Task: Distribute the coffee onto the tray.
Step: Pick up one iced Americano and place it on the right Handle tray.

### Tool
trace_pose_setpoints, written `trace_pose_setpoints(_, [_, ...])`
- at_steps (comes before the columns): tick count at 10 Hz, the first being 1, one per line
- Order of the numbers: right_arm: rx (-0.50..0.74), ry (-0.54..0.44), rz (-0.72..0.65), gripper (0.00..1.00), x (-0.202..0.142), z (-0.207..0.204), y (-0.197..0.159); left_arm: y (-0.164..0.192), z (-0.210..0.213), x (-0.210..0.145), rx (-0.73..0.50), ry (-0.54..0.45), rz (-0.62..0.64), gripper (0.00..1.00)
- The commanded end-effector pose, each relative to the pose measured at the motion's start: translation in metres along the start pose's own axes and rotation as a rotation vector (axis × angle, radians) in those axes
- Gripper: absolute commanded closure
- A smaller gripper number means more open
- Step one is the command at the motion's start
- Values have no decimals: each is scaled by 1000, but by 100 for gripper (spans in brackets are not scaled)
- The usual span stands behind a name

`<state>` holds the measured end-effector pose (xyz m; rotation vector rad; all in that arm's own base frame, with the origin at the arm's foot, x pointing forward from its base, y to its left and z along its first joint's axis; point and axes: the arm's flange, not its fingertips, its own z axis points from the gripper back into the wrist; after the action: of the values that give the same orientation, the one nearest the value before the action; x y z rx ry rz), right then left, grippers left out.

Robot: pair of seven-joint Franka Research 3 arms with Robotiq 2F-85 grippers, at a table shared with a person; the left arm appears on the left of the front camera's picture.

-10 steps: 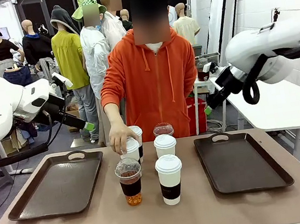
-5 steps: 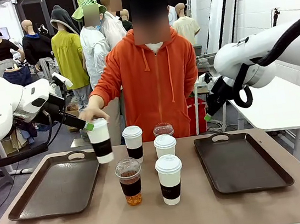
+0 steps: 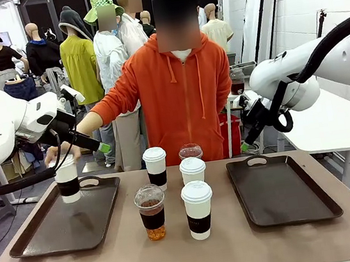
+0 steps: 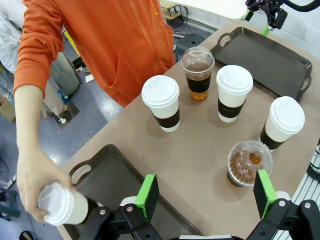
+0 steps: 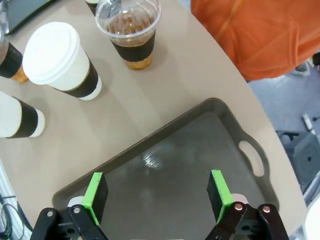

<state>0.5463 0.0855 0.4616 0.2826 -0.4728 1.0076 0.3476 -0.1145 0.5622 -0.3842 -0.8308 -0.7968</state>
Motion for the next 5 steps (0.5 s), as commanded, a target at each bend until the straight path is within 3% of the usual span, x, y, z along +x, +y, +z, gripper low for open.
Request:
trace_pose_setpoints(1, [-7, -14, -1, 0, -1, -1, 0, 1, 0, -1, -11, -2, 5, 0])
trace_pose_setpoints(5, [0, 0, 0, 0, 0, 0, 0, 1, 0, -1, -11, -2, 5, 0])
